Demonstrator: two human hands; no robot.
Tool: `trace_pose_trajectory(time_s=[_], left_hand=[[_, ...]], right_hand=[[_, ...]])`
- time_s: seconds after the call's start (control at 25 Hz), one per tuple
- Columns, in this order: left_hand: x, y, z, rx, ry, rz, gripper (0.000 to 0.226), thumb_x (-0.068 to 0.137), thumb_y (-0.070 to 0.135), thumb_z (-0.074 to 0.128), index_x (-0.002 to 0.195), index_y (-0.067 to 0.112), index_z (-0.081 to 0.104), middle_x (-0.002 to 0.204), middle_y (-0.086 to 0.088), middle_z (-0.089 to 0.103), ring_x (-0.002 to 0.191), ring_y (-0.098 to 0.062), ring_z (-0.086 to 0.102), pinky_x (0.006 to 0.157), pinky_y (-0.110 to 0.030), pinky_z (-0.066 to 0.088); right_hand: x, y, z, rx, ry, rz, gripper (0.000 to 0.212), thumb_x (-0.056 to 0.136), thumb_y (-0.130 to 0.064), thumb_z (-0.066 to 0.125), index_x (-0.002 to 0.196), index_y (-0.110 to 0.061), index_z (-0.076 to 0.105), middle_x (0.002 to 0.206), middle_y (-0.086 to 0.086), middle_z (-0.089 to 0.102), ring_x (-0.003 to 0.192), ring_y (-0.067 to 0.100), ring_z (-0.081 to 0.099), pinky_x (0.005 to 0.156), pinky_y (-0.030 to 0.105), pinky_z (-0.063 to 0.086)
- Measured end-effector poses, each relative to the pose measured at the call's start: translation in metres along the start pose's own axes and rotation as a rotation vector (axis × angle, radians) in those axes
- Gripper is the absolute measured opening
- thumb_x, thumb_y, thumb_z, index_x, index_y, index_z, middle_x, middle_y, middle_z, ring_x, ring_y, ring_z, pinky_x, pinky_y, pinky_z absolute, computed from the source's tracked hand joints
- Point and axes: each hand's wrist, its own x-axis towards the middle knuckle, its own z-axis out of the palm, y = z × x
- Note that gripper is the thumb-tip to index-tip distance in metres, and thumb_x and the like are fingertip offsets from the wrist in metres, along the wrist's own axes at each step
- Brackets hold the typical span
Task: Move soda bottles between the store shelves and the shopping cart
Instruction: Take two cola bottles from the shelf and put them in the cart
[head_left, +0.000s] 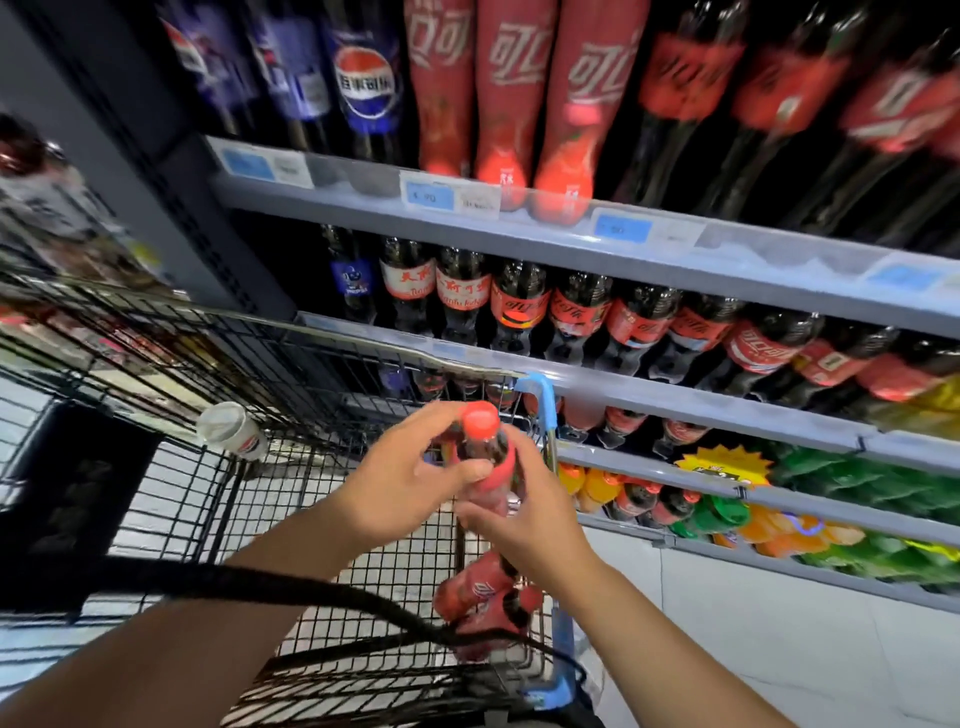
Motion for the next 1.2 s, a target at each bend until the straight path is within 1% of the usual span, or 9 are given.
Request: trace_pose_trajectory(time_s=[0.16,0.32,0.44,0.52,0.8,0.92,1.0,1.12,1.2], left_hand=[[-0.003,0.035,0.003,-0.027,-0.042,0.0,0.042,0.081,0.036,0.076,0.119,0.049,0.066,0.117,0.009,0.07,0.112,-0.01,0.067,0.086,-0.029,0.059],[0.01,0.031,-0.001,0.039,-0.014,-0.197,0.036,0.078,0.066,0.059,0.11,0.051,0.066,0.105,0.004,0.073,0.107,-0.014,0.069,0.094,-0.041,0.056],[0.019,0.011,0.015,0.14,0.014,-0.271,0.016,0.091,0.052,0.062,0.104,0.044,0.067,0.104,0.011,0.072,0.102,-0.015,0.068,0.087,-0.028,0.052],[0.022,0.0,0.028,0.191,0.026,-0.286,0.007,0.097,0.041,0.062,0.103,0.041,0.064,0.105,0.011,0.07,0.098,-0.018,0.068,0.085,-0.031,0.053],[-0.025,-0.022,0.062,0.325,0.105,-0.347,0.014,0.098,0.029,0.062,0.111,0.033,0.057,0.106,0.011,0.064,0.076,-0.009,0.061,0.06,-0.016,0.045],[-0.055,-0.04,0.06,0.408,0.123,-0.388,0.026,0.099,0.028,0.062,0.123,0.027,0.055,0.114,0.008,0.061,0.084,0.003,0.056,0.062,-0.011,0.04],[-0.07,-0.054,0.058,0.454,0.125,-0.396,0.032,0.098,0.026,0.063,0.129,0.024,0.054,0.12,0.004,0.06,0.084,0.0,0.056,0.065,-0.012,0.042],[-0.074,-0.08,0.057,0.537,0.102,-0.414,0.042,0.096,0.027,0.065,0.136,0.026,0.051,0.131,0.004,0.056,0.102,-0.013,0.06,0.085,-0.028,0.05],[-0.063,-0.103,0.054,0.561,0.04,-0.392,0.052,0.093,0.027,0.068,0.141,0.028,0.048,0.138,0.003,0.053,0.109,-0.014,0.059,0.087,-0.026,0.05]], right_hand=[[-0.008,-0.019,-0.018,0.025,0.055,-0.061,0.064,0.071,-0.034,0.083,0.12,-0.055,0.049,0.11,-0.028,0.066,0.1,-0.005,0.066,0.077,0.006,0.047],[-0.024,-0.023,-0.037,0.051,0.198,-0.041,0.054,0.07,-0.04,0.084,0.114,-0.047,0.053,0.102,-0.018,0.07,0.095,0.005,0.069,0.079,0.013,0.049],[-0.037,-0.028,-0.052,0.027,0.276,-0.027,0.055,0.071,-0.031,0.087,0.112,-0.047,0.053,0.101,-0.019,0.07,0.093,0.002,0.068,0.079,0.009,0.046],[-0.048,-0.032,-0.061,-0.006,0.291,-0.037,0.058,0.073,-0.027,0.087,0.115,-0.047,0.053,0.104,-0.022,0.069,0.096,-0.001,0.067,0.078,0.004,0.044],[-0.096,-0.034,-0.077,0.027,0.288,-0.074,0.059,0.073,-0.018,0.091,0.115,-0.038,0.055,0.103,-0.026,0.069,0.094,-0.006,0.067,0.077,0.002,0.045],[-0.109,-0.024,-0.071,0.022,0.282,-0.093,0.062,0.073,-0.019,0.091,0.111,-0.051,0.054,0.104,-0.027,0.069,0.096,-0.006,0.067,0.078,0.001,0.045],[-0.114,-0.014,-0.061,0.027,0.277,-0.075,0.062,0.073,-0.018,0.091,0.108,-0.055,0.055,0.103,-0.025,0.07,0.096,-0.002,0.067,0.079,0.003,0.046],[-0.113,0.001,-0.042,0.041,0.333,-0.013,0.059,0.072,-0.02,0.092,0.112,-0.046,0.056,0.101,-0.024,0.069,0.097,-0.002,0.066,0.08,0.003,0.046],[-0.103,0.011,-0.028,0.061,0.398,0.021,0.057,0.071,-0.023,0.092,0.112,-0.041,0.056,0.099,-0.021,0.069,0.095,-0.002,0.066,0.082,0.008,0.047]])
